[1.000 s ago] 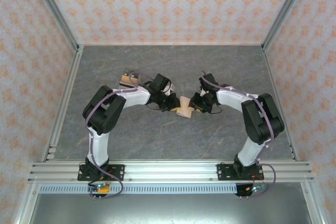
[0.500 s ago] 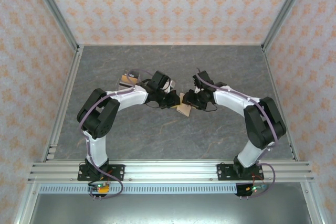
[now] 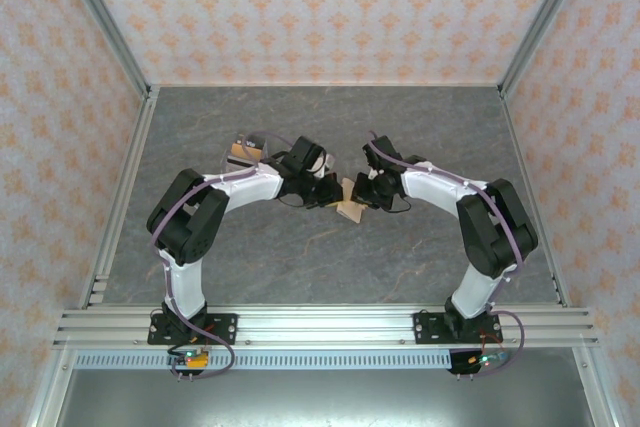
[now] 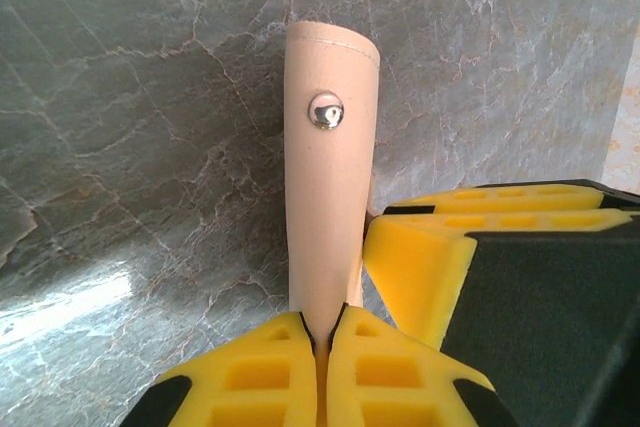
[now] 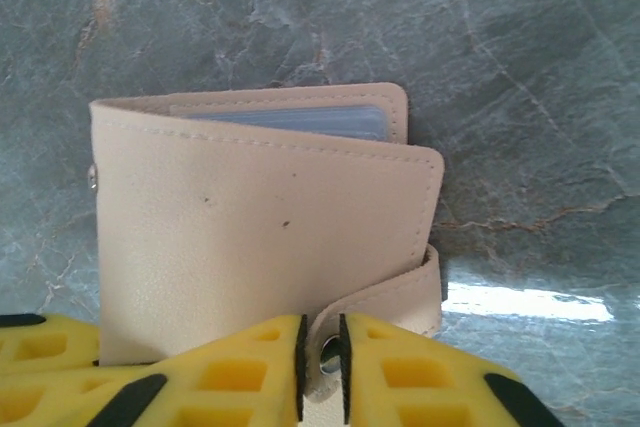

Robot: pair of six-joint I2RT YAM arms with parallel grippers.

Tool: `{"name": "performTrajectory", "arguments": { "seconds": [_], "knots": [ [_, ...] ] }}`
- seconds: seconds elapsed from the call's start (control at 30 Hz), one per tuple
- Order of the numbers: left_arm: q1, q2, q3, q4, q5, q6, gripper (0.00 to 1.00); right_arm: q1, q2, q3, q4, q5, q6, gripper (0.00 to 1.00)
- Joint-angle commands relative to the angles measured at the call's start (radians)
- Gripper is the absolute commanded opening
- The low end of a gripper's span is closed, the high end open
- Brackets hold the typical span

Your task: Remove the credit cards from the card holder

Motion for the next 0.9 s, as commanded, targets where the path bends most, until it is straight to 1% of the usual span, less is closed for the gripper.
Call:
{"name": "performTrajectory", "arguments": {
  "seconds": [0.0,0.07,0.2,0.3,0.4,0.43,0.47,0.5,0.53,0.57,0.6,0.67,0.77,0.87],
  "knots": [
    [-0.003,-0.045,0.006,-0.034,-0.048,0.012,0.00,0.001,0.013,0.001,-0.104,0.110,-0.015,0.15],
    [-0.002,-0.049,0.006,-0.042,-0.064,0.012,0.00,0.000,0.003,-0.009,-0.112,0.133,-0.011,0.13],
    [-0.001,-0.053,0.007,-0.067,-0.099,0.018,0.00,-0.001,-0.015,-0.027,-0.129,0.194,0.002,0.04],
    [0.001,-0.055,0.003,-0.073,-0.115,0.017,0.00,-0.001,-0.025,-0.038,-0.139,0.240,0.015,0.01],
    [0.001,-0.051,-0.001,-0.074,-0.112,0.010,0.00,-0.001,-0.037,-0.041,-0.131,0.238,0.018,0.02],
    [0.001,-0.051,0.002,-0.075,-0.111,0.005,0.00,-0.001,-0.043,-0.043,-0.122,0.228,0.017,0.05],
    [0.001,-0.051,0.001,-0.080,-0.118,0.003,0.00,-0.001,-0.050,-0.043,-0.112,0.216,0.017,0.11],
    [0.000,-0.054,0.004,-0.091,-0.128,0.004,0.04,-0.001,-0.054,-0.043,-0.099,0.203,0.016,0.19],
    [0.002,-0.057,0.005,-0.099,-0.139,0.003,0.15,-0.001,-0.056,-0.038,-0.093,0.196,0.015,0.24],
    [0.001,-0.062,0.008,-0.111,-0.156,0.004,0.29,-0.001,-0.052,-0.032,-0.089,0.184,0.015,0.29],
    [0.001,-0.068,0.010,-0.122,-0.170,0.007,0.42,-0.001,-0.046,-0.024,-0.084,0.170,0.011,0.34],
    [0.002,-0.079,0.017,-0.146,-0.200,0.011,0.59,-0.001,-0.028,-0.010,-0.082,0.159,0.008,0.37],
    [0.004,-0.101,0.021,-0.184,-0.254,0.021,0.71,0.000,-0.003,0.005,-0.081,0.145,0.003,0.37],
    [0.008,-0.125,0.015,-0.215,-0.313,0.029,0.78,-0.001,0.009,0.004,-0.067,0.126,-0.001,0.37]
  ]
}}
